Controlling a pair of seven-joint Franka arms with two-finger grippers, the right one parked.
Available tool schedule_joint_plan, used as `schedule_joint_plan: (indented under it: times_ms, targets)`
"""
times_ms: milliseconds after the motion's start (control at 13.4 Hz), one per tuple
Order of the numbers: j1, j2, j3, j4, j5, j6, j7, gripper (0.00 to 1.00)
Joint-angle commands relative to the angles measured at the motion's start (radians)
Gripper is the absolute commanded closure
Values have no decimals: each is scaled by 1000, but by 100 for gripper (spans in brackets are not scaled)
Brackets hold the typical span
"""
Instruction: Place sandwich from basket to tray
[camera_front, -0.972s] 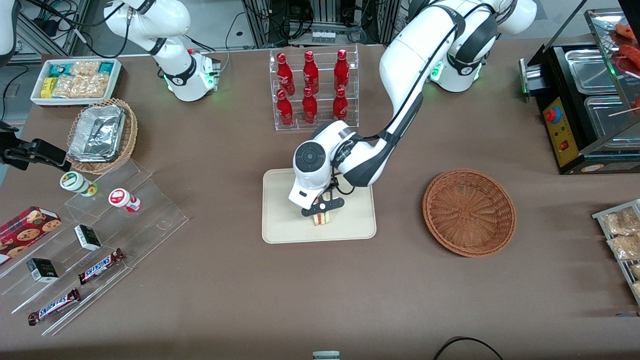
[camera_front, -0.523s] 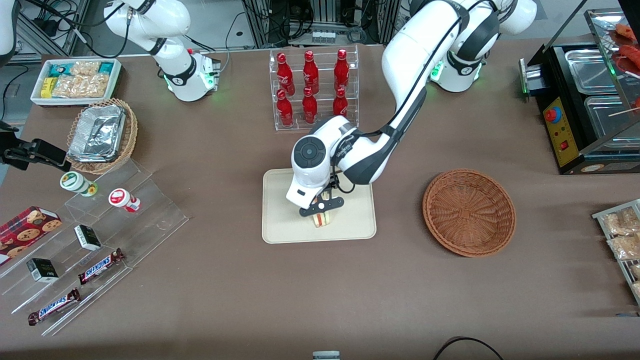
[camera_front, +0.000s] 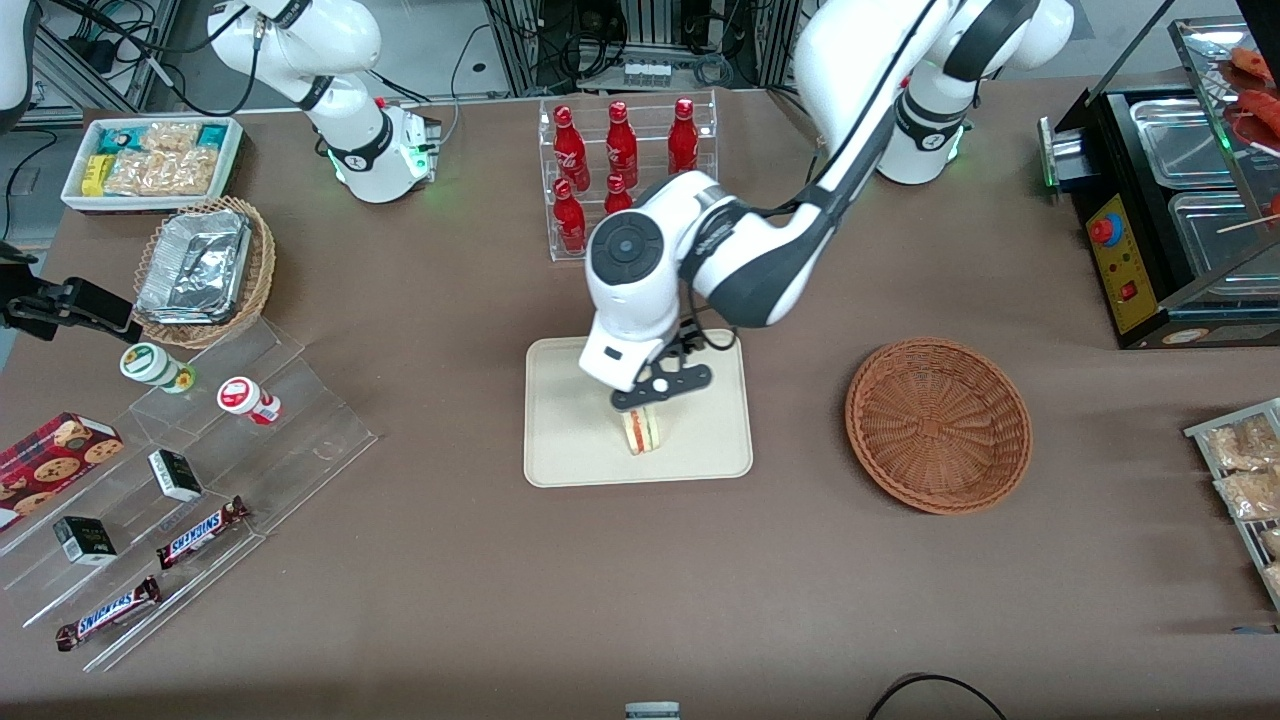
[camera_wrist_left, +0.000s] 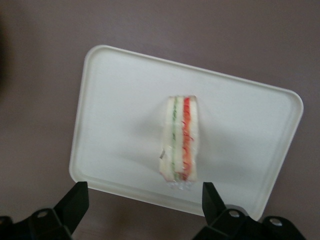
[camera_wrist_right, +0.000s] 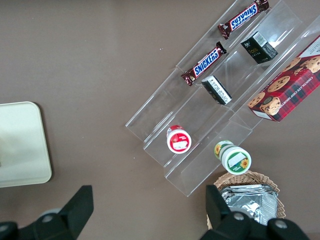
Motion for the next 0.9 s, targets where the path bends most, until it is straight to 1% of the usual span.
schedule_joint_plan:
  times_ms: [0,374,523,673,822]
  targets:
    - [79,-90,-3,-108,5,-21,78,0]
    - [255,-217,-3,-274,-4,-18,334,0]
    - [333,-300,-5,-366,-7,-16,490,0]
    - [381,-381,-3,-458,-7,-12,606,0]
    - [438,-447,-3,-514,-7,-22,745,0]
